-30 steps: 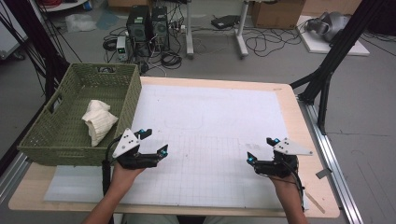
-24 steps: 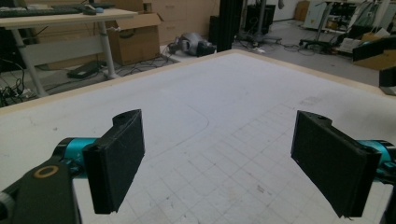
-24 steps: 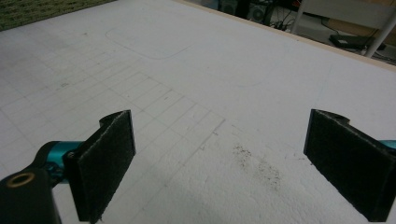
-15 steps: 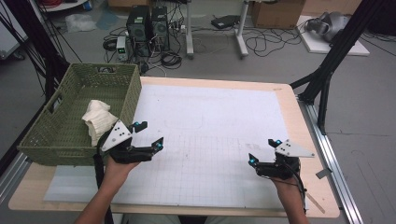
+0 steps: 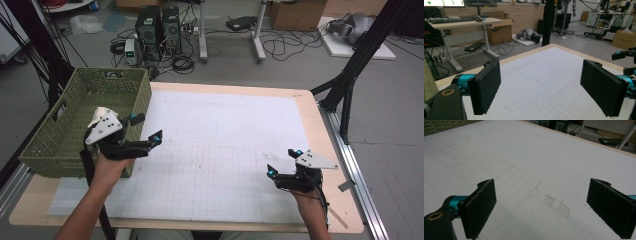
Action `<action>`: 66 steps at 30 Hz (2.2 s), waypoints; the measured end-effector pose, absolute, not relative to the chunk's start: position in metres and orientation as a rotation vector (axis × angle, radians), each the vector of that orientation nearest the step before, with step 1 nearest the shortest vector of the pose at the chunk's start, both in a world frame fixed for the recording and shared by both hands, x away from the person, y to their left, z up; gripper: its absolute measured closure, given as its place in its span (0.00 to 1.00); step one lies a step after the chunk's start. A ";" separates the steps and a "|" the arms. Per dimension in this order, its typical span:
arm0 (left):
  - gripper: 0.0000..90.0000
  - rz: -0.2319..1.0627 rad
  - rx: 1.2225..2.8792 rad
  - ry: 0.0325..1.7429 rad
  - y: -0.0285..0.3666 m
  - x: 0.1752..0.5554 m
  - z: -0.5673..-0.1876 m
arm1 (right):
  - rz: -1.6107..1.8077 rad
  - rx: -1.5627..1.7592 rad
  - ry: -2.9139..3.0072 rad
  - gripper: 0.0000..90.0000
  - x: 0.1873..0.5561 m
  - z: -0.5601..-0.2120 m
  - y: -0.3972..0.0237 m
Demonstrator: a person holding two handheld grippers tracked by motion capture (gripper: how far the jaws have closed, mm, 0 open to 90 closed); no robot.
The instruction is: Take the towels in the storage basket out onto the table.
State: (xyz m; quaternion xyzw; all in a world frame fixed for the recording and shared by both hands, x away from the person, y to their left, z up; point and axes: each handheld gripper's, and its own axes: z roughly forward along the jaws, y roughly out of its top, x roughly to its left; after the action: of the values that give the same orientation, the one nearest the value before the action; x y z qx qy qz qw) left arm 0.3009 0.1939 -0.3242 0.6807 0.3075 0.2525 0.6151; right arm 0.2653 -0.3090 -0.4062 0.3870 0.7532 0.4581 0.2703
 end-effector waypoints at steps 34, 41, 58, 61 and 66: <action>0.19 0.676 1.675 1.195 0.315 0.393 -0.347 | 1.223 1.036 2.064 0.09 0.270 -0.411 -0.304; 0.19 0.647 1.744 1.335 0.324 0.405 -0.366 | 1.220 1.043 2.066 0.09 0.269 -0.411 -0.305; 0.23 0.559 1.844 1.543 0.331 0.417 -0.388 | 1.220 1.044 2.061 0.09 0.268 -0.411 -0.306; 0.23 0.541 1.878 1.573 0.331 0.418 -0.391 | 1.221 1.043 2.062 0.09 0.268 -0.410 -0.306; 0.24 0.533 1.982 1.650 0.329 0.420 -0.399 | 1.221 1.048 2.058 0.09 0.267 -0.410 -0.307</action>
State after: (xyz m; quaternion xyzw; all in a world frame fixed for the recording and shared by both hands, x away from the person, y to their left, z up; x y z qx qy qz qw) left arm 0.4202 0.3288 -0.3989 0.7286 0.6063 0.1960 0.2512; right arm 0.2669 -0.3065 -0.4100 0.3874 0.7602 0.4511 0.2616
